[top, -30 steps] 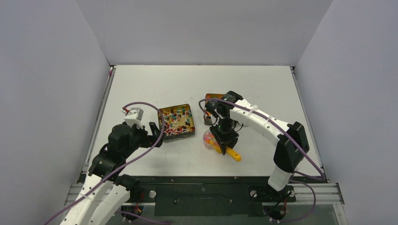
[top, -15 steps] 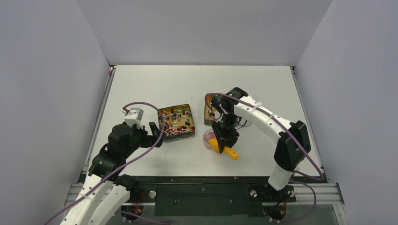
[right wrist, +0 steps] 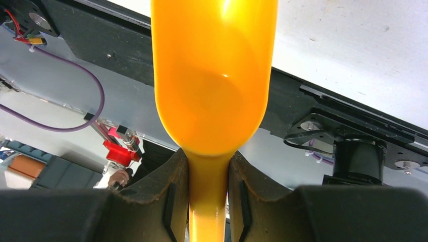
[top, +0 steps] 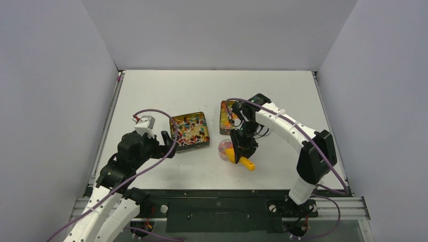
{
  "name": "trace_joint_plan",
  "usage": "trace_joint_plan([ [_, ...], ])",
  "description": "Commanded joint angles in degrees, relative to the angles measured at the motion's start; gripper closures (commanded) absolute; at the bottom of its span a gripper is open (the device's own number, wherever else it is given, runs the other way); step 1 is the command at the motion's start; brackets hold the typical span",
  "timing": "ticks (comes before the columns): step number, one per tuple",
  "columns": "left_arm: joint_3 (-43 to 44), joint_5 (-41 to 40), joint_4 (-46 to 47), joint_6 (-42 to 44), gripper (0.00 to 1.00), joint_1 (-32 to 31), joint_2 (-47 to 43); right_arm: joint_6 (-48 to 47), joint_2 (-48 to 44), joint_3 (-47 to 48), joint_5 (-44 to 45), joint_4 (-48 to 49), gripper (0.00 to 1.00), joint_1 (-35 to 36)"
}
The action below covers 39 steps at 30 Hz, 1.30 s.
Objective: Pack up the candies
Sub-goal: Place the fake candies in the packing bottle, then place the spatula at the center of the board.
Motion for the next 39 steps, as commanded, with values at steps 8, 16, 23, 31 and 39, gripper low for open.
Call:
trace_joint_plan([
  [8, 0.4, 1.0, 3.4, 1.2, 0.04, 0.3, 0.6, -2.2, -8.3, 1.5, 8.0, 4.1, 1.00, -1.4],
  [16, 0.3, 1.5, 3.7, 1.1, 0.04, 0.3, 1.3, -2.1, -14.7, -1.9, 20.7, 13.3, 1.00, -3.5],
  [23, 0.3, 1.6, 3.8, 1.1, 0.04, 0.2, 2.0, -1.7, -21.8, -10.8, 32.8, 23.1, 1.00, -7.1],
  [31, 0.5, 2.0, 3.9, 1.1, 0.04, 0.2, 2.6, -0.3, -29.0, -23.4, 42.1, 32.7, 1.00, -6.5],
  [39, 0.6, 2.0, 3.7, 1.2, 0.04, 0.2, 4.3, 8.4, -36.7, -35.7, 53.0, 41.5, 1.00, 3.6],
])
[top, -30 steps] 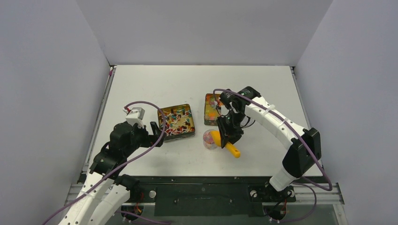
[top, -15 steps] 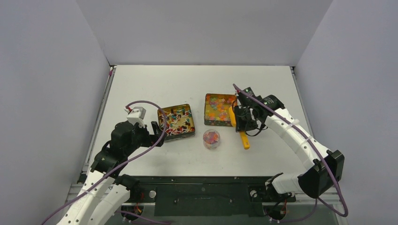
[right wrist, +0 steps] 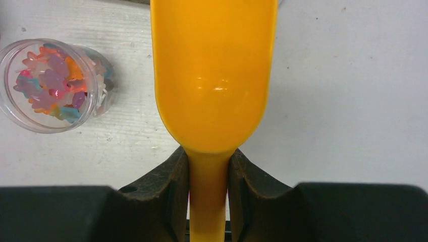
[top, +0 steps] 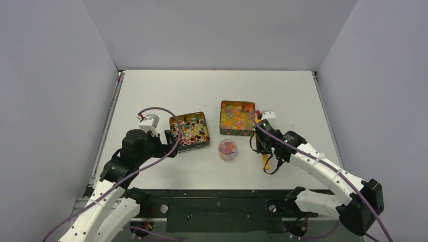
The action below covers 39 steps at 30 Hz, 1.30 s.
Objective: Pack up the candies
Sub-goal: Place the spatula at the center of the board.
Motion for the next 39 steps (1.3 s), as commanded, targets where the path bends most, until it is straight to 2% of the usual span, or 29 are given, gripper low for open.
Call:
trace_joint_plan([
  [1, 0.6, 0.4, 3.2, 0.9, 0.04, 0.2, 0.5, 9.7, -4.8, -5.8, 9.0, 8.6, 1.00, 5.2],
  [7, 0.6, 0.2, 3.2, 0.8, 0.04, 0.2, 0.4, 18.9, -7.1, -15.9, 15.0, 15.4, 1.00, 8.0],
  [16, 0.6, 0.5, 3.1, 0.8, 0.04, 0.1, 1.1, 22.7, -6.4, -21.7, 18.8, 20.6, 1.00, 7.7],
  [29, 0.6, -0.1, 3.0, 0.6, 0.04, 0.0, 1.3, 25.8, -1.2, -27.1, 13.8, 27.6, 1.00, 4.6],
  [39, 0.6, -0.4, 2.8, 0.5, 0.04, -0.2, 1.8, 25.5, -2.1, -29.1, 11.8, 28.1, 0.87, 1.0],
])
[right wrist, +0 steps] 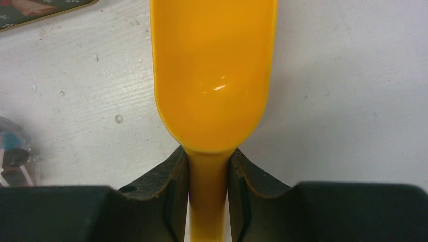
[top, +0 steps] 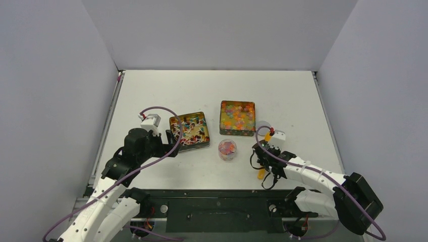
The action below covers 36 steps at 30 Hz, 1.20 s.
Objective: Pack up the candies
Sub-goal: Place the spatula at the center of the board, then pick up the bottle lid at the center of the board.
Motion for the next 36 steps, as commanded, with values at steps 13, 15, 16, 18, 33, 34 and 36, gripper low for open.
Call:
trace_joint_plan([
  [13, 0.6, -0.7, 3.0, 0.4, 0.04, -0.3, 0.1, -5.1, -9.6, 4.4, 1.2, -4.4, 0.58, -4.9],
  [15, 0.6, -0.7, 3.0, 0.4, 0.04, -0.3, 0.1, -6.5, -10.7, 6.2, 1.5, -5.8, 0.54, -5.5],
  [16, 0.6, -0.7, 3.0, 0.4, 0.04, -0.3, 0.1, -6.9, -10.9, 6.9, 1.5, -6.3, 0.53, -5.8],
  [18, 0.6, -0.6, 2.9, 0.4, 0.04, -0.3, 0.2, -8.4, -10.9, 8.9, 1.7, -7.7, 0.51, -6.7],
  [33, 0.7, -0.2, 3.0, 0.4, 0.04, -0.4, 0.5, -21.3, -2.5, 24.4, -5.3, -8.3, 0.20, -19.7],
  [34, 0.7, -0.2, 3.1, 0.4, 0.04, -0.3, 0.5, -21.7, -1.3, 25.1, -5.7, -7.9, 0.19, -20.7],
  [36, 0.7, -0.3, 3.1, 0.4, 0.04, -0.3, 0.4, -22.4, 0.6, 25.8, -7.1, -6.9, 0.16, -22.0],
])
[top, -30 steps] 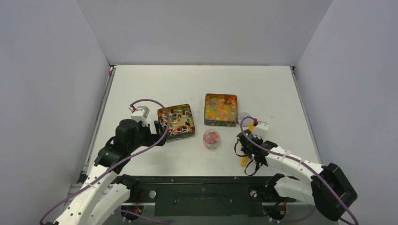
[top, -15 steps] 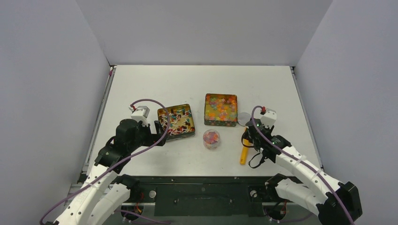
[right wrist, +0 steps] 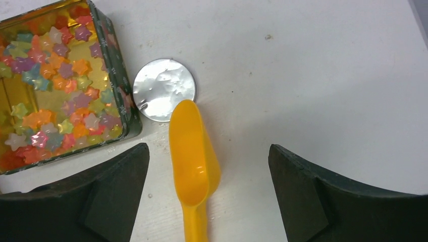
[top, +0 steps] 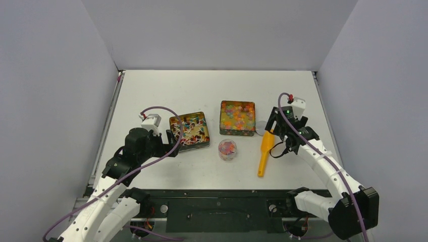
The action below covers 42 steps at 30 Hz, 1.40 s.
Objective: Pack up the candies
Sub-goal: Pick up the bottle lid at the center of the board.
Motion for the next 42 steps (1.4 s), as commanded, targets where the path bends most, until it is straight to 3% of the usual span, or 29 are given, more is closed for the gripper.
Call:
trace_joint_plan([
  [1, 0.7, -0.3, 3.0, 0.4, 0.04, -0.3, -0.1, -3.4, 3.6, 3.3, -3.3, 2.6, 0.14, -3.1],
  [5, 0.7, -0.4, 2.9, 0.4, 0.04, -0.3, -0.2, -3.8, 8.9, 4.8, -6.1, 4.2, 0.01, -5.4],
  [26, 0.6, -0.9, 2.8, 0.4, 0.04, -0.3, -0.6, -9.8, 32.3, 14.0, -18.3, 10.5, 0.00, -7.8],
  [42, 0.8, -1.4, 2.7, 0.3, 0.04, -0.3, -0.6, -12.1, 39.1, 18.1, -20.0, 9.7, 0.00, -3.6],
])
